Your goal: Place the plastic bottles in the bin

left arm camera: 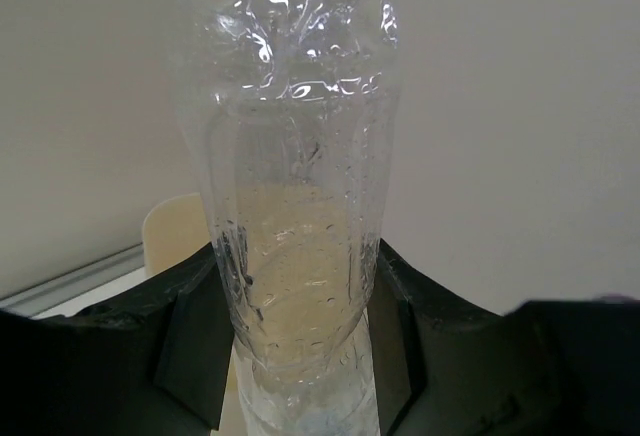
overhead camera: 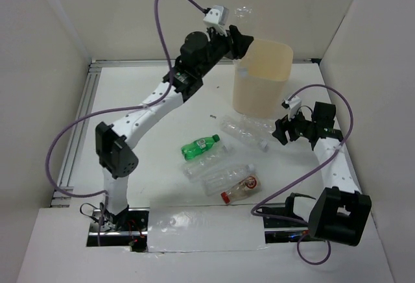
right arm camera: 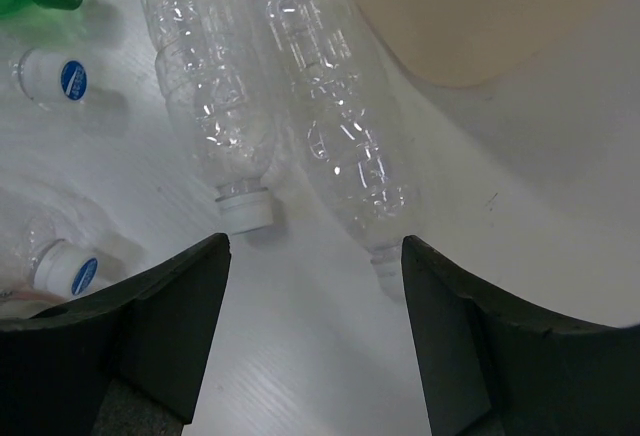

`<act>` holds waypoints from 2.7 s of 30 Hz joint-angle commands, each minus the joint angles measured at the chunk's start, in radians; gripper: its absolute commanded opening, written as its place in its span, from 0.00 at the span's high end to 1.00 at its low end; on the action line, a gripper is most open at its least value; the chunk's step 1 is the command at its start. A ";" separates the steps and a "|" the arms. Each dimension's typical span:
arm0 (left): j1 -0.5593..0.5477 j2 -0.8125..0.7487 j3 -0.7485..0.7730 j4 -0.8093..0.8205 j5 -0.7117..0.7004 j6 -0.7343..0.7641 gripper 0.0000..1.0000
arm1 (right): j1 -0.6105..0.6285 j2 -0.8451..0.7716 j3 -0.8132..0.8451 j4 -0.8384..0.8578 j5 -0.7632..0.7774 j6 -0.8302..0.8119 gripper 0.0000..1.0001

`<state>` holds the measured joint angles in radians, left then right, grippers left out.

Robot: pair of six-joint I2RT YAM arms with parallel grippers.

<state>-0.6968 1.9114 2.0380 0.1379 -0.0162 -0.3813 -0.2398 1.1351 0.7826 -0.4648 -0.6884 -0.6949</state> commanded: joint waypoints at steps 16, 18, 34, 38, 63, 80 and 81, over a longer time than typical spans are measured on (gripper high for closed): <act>-0.059 0.410 0.269 0.358 -0.311 0.059 0.19 | 0.008 -0.124 -0.088 0.025 -0.016 -0.028 0.08; -0.059 0.410 0.260 0.338 -0.301 0.087 0.08 | 0.008 -0.112 -0.088 0.035 -0.026 -0.028 0.05; -0.070 0.019 -0.120 0.284 -0.303 0.184 0.00 | -0.001 0.015 -0.106 0.252 0.026 -0.158 0.00; -0.082 -0.282 -0.516 0.221 -0.272 0.170 0.02 | 0.026 0.127 -0.080 0.252 0.035 -0.247 0.02; -0.141 -0.746 -1.319 -0.072 -0.315 0.119 0.00 | 0.208 0.328 0.230 -0.319 0.095 -0.656 0.70; -0.070 -0.443 -1.191 -0.063 -0.133 0.206 0.00 | 0.326 0.142 0.854 -0.155 0.170 -0.272 0.74; -0.070 -0.433 -1.191 -0.063 -0.133 0.216 0.00 | 0.356 0.207 0.880 -0.137 0.229 -0.284 0.74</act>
<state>-0.7731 1.4681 0.8070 0.0513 -0.1726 -0.2058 0.0704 1.2446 1.5867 -0.7765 -0.6308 -1.1004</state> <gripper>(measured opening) 0.997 0.535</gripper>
